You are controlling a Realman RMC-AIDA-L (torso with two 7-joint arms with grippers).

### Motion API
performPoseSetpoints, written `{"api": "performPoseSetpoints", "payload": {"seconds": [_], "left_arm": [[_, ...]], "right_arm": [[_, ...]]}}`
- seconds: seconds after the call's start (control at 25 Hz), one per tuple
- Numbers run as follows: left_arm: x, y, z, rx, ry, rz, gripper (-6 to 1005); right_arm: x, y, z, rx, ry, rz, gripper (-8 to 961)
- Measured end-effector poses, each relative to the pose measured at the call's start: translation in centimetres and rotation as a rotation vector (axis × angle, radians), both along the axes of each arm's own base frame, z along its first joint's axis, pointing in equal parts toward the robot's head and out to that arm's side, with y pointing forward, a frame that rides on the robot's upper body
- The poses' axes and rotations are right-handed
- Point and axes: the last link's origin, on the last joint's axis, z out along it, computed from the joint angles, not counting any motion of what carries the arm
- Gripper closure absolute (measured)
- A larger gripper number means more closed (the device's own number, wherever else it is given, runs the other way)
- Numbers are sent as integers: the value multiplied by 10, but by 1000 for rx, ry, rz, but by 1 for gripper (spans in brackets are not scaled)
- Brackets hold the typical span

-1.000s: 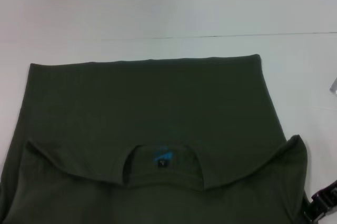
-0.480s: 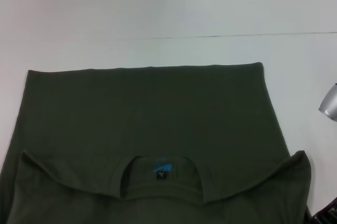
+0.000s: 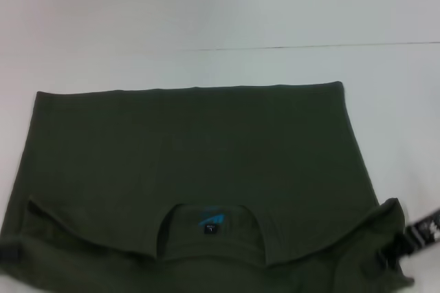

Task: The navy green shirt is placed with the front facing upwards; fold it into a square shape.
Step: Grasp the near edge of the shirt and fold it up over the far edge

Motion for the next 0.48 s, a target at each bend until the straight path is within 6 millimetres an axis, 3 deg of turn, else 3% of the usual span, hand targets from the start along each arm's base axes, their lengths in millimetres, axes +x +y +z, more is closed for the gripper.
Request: {"api": "performPoseSetpoints", "payload": {"seconds": [0.32, 0.48], "left_arm": [[8, 26, 20, 222, -109, -4, 942], [10, 40, 19, 303, -152, 4, 942]], "right_arm": [[1, 28, 32, 242, 99, -53, 915], [4, 44, 41, 374, 123, -88, 911]]}}
